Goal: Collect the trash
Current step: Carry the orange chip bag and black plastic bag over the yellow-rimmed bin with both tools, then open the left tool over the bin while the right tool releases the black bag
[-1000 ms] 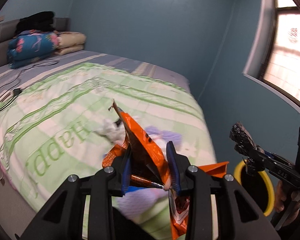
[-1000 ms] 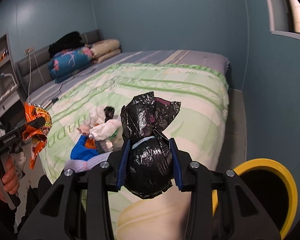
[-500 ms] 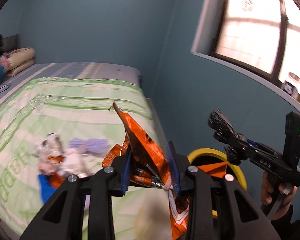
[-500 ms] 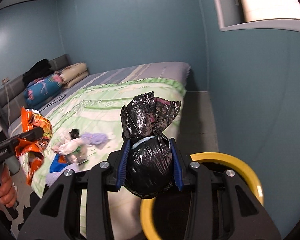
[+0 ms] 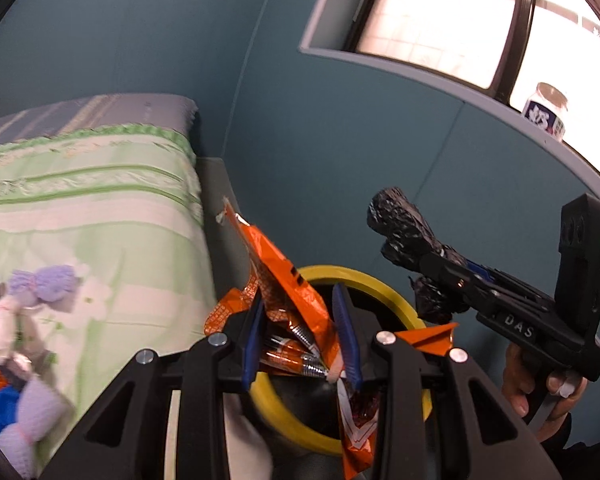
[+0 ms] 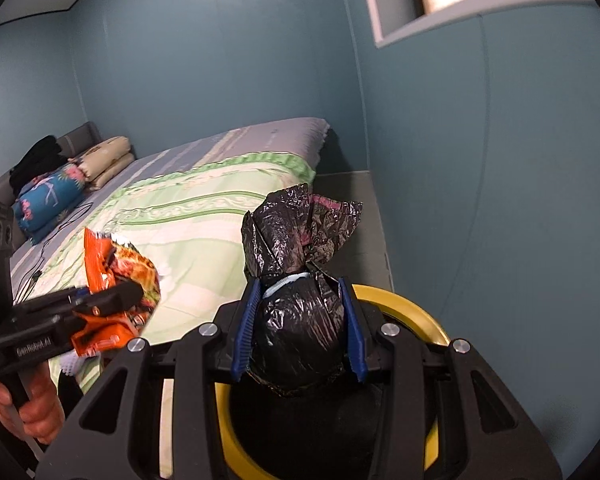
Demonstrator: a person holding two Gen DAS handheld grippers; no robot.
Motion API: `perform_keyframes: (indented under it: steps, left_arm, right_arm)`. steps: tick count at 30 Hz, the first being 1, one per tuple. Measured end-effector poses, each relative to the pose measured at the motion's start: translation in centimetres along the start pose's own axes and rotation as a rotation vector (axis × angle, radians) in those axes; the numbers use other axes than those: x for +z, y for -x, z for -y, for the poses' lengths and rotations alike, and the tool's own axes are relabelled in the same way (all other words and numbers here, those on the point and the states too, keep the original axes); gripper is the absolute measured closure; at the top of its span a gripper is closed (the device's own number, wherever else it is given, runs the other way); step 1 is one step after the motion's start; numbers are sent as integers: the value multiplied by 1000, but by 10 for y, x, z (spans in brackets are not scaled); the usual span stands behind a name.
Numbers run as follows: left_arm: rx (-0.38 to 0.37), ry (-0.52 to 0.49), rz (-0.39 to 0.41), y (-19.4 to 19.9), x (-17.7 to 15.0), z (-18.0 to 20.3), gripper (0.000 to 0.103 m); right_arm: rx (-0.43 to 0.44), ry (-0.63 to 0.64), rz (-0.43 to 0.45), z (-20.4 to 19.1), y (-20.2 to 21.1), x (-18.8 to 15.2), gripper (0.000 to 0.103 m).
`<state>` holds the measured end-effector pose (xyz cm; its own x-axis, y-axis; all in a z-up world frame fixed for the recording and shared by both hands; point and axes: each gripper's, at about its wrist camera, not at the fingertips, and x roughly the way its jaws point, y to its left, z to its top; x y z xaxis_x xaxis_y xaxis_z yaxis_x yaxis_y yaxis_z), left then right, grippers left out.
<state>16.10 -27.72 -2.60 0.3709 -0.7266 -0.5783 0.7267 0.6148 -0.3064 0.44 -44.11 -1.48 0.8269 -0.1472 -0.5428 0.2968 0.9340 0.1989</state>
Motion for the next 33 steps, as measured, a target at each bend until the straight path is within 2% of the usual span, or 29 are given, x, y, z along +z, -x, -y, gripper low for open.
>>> perform_keyframes:
  steps: [7, 13, 14, 15, 16, 22, 28, 30, 33]
  left_arm:
    - [-26, -17, -73, -36, -16, 17, 72]
    - [-43, -16, -100, -52, -23, 17, 72]
    - [-47, -14, -99, -52, -23, 17, 71]
    - [-48, -12, -99, -53, -23, 18, 65]
    - [-51, -7, -96, -53, -22, 17, 56]
    - [-37, 5, -65, -40, -23, 6, 43]
    - [7, 1, -21, -19, -16, -11, 42]
    - [39, 1, 2, -8, -14, -21, 36]
    - [88, -2, 40, 9, -12, -35, 34]
  right_arm:
    - [-4, -53, -45, 16, -13, -11, 66]
    - [-3, -74, -68, 25, -22, -11, 63]
    - [-8, -79, -69, 26, -22, -11, 60]
    - [-9, -84, -70, 25, -24, -8, 58]
    - [-12, -94, -71, 23, -30, -3, 57]
    - [-28, -140, -58, 31, -28, 1, 54]
    - [-17, -122, -16, 26, -18, 1, 54]
    - [-5, -103, 1, 20, -15, 1, 49]
    - [23, -62, 27, 6, -12, 5, 48]
